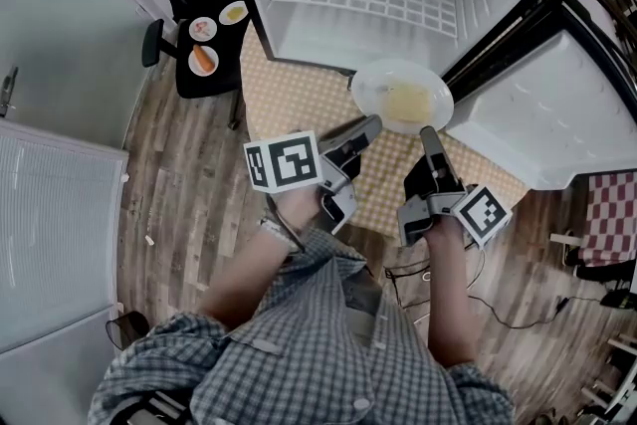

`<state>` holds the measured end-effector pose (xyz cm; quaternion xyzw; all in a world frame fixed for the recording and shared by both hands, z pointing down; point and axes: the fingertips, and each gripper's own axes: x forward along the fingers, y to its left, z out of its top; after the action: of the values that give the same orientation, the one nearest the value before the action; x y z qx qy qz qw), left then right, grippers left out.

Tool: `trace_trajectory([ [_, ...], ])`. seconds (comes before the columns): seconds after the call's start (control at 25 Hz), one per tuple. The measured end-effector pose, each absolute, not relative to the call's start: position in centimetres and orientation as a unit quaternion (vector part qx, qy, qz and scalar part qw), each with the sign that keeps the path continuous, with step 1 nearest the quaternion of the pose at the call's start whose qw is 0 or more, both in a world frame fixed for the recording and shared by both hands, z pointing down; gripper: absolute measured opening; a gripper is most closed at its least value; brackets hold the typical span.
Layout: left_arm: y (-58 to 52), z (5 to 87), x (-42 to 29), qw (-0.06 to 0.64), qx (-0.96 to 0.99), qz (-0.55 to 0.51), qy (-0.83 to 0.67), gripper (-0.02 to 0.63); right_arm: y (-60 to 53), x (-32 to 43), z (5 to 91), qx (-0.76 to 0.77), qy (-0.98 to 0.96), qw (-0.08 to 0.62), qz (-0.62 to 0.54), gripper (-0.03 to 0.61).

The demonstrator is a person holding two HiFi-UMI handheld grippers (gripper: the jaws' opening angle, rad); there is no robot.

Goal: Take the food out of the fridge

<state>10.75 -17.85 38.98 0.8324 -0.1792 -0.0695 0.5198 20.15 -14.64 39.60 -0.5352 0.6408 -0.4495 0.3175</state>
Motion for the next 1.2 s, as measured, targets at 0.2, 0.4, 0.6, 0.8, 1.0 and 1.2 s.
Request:
trace_trajectory([
  [0.2, -17.2, 40.5, 10.9, 0.521, 0.833, -0.058, -0.178, 0.048, -13.8, 20.3, 41.3, -0.539, 0.631, 0.319, -0.458, 0.044],
  [0.4, -16.6, 42.4, 11.1, 0.531, 0.827, -0.045, -0.178, 0.046, -13.1, 20.5, 43.2, -0.544, 0.624, 0.310, -0.467, 0.044],
  [0.6, -16.2, 44.8, 11.1, 0.552, 0.814, -0.036, -0.180, 0.046, -12.9, 20.3, 45.4, -0.545, 0.618, 0.300, -0.481, 0.044],
  [0.8, -16.0, 47.4, 10.8, 0.568, 0.801, -0.022, -0.187, 0.046, -12.8, 20.1, 47.9, -0.549, 0.613, 0.284, -0.491, 0.044],
  [1.0, -16.1, 49.7, 10.5, 0.573, 0.796, 0.002, -0.194, 0.046, -12.8, 19.7, 50.1, -0.552, 0.607, 0.269, -0.504, 0.046],
  [1.2, -16.1, 52.1, 10.5, 0.583, 0.786, 0.025, -0.201, 0.048, -12.5, 19.8, 53.0, -0.565, 0.585, 0.251, -0.524, 0.046],
])
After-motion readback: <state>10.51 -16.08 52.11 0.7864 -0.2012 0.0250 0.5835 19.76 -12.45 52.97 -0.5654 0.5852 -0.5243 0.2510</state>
